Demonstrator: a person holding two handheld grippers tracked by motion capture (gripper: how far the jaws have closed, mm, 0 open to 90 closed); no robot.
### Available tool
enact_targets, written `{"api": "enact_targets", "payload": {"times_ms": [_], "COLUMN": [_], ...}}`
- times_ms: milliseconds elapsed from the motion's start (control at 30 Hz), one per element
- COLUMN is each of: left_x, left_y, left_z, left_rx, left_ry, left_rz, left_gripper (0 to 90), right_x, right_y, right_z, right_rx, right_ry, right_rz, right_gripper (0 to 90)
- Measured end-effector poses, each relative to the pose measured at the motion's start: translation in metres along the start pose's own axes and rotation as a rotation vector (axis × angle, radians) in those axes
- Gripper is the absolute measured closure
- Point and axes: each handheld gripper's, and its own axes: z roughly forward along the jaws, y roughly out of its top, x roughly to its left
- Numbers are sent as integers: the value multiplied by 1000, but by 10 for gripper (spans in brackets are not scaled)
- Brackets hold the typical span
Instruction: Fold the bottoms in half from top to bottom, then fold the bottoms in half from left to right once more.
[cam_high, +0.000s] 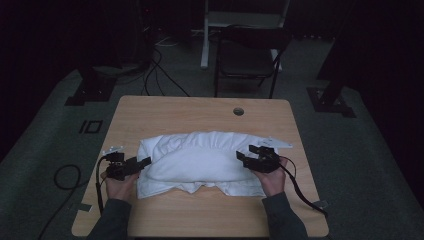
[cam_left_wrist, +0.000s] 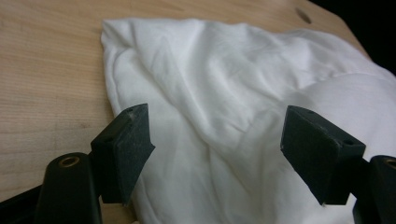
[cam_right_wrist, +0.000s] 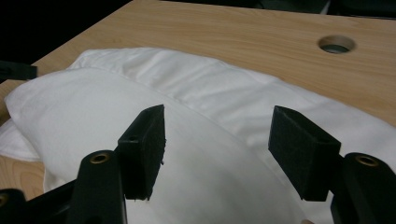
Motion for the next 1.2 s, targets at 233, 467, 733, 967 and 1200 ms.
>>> {"api": "enact_targets", "payload": {"times_ms": [233, 467, 733, 967, 1200], "left_x": [8, 15, 16, 0, 8], "left_y": [-1, 0, 3, 5, 3], "left_z": [18, 27, 29, 45, 54], "left_rx": [27, 35, 26, 83, 105], "left_ry": [46, 69, 67, -57, -113], "left_rz": [-53, -82, -93, -68, -143], "left_gripper": [148, 97, 93, 169, 660], "right_x": [13, 15, 17, 33, 46], "right_y": [9, 7, 1, -1, -2], "right_z": [32, 57, 70, 82, 101], "right_rx": [6, 13, 25, 62, 140], "right_ry": [30, 55, 75, 69, 37], "right_rz": [-14, 5, 2, -68, -126], "right_gripper": [359, 537, 630, 558, 638]}}
